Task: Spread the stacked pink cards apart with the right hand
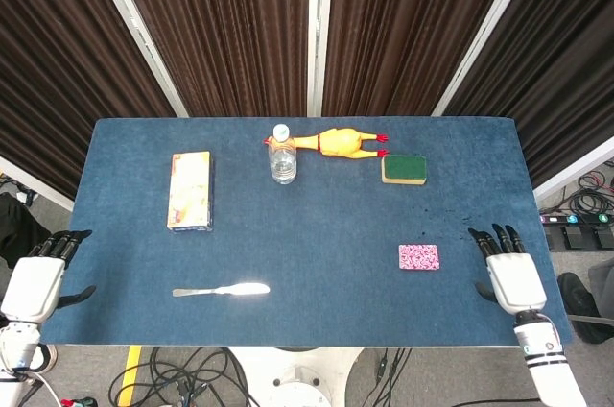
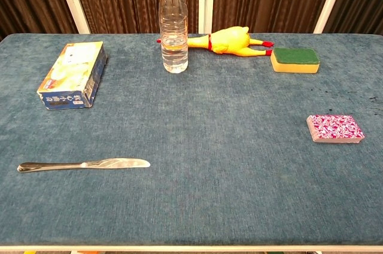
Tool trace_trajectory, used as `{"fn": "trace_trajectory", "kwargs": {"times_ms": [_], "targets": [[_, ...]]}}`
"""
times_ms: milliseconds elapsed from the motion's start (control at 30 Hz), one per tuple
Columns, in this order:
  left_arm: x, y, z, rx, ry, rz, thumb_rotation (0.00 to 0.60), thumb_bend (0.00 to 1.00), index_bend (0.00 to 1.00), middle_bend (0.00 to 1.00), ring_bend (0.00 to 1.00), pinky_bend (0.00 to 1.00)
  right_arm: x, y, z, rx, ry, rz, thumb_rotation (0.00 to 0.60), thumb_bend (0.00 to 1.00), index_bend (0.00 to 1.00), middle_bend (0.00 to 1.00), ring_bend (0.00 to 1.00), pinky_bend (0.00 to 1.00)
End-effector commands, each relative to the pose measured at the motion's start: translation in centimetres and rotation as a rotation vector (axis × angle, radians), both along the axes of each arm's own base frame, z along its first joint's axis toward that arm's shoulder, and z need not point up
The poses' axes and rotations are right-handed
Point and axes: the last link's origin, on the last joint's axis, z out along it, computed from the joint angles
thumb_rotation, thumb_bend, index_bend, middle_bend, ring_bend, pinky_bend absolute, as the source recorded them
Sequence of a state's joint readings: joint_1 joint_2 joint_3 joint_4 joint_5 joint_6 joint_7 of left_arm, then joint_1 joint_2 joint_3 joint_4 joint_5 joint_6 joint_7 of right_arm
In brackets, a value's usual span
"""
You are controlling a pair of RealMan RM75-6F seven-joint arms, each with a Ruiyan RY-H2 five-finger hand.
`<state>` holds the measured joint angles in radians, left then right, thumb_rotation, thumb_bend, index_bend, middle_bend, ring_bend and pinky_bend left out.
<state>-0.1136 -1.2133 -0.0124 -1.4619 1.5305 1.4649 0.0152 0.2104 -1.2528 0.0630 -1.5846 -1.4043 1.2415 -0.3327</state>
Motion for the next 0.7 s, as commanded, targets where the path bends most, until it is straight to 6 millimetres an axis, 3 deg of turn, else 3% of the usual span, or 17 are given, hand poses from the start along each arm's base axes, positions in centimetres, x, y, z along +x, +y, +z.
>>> {"fn": "trace_trajectory", "kwargs": {"times_ms": [33,100,167,200,300,467,700], "targets": [[-0.1,0.0,0.1,0.008,-0.007,-0.005,0.600,0.01,0.16,0.20,0.15,0.34,1.0,-1.1,-0.7,0.018,0.028,0.021,0.600,0.12,0.10,0.16,0.07,0.08],[-0.2,-0.1,0.3,0.015,-0.011,-0.005,0.600,0.01,0.17,0.20,0.15,0.34,1.6,-1.7,-0.9,0.023,0.058,0.040,0.600,0.12,0.06,0.18,0.32,0.42],[-0.2,-0.1,0.6,0.022,-0.014,-0.005,0.600,0.01,0.17,0.20,0.15,0.34,2.0,-2.0,-1.2,0.042,0.076,0.036,0.600,0.12,0.02,0.26,0.66,0.77],[-0.3,-0.1,0.7,0.028,-0.016,-0.005,0.600,0.01,0.18,0.20,0.15,0.34,2.4,-2.3,-1.4,0.066,0.078,0.026,0.600,0.12,0.00,0.30,0.78,0.88],[-0.4,-0.2,1.0,0.033,-0.022,-0.002,0.600,0.01,0.18,0.20,0.15,0.34,2.9,-2.9,-1.7,0.122,0.081,-0.003,0.600,0.12,0.00,0.28,0.88,0.96],[-0.7,-0.2,1.1,0.023,-0.023,0.009,0.600,0.01,0.18,0.20,0.15,0.34,3.0,-3.9,-2.5,0.156,0.118,-0.026,0.600,0.12,0.00,0.18,0.88,0.96],[-1.0,-0.2,0.9,0.008,-0.019,0.024,0.600,0.01,0.18,0.20,0.15,0.34,3.4,-5.0,-3.9,0.197,0.141,-0.066,0.600,0.12,0.04,0.22,0.88,0.96]]}}
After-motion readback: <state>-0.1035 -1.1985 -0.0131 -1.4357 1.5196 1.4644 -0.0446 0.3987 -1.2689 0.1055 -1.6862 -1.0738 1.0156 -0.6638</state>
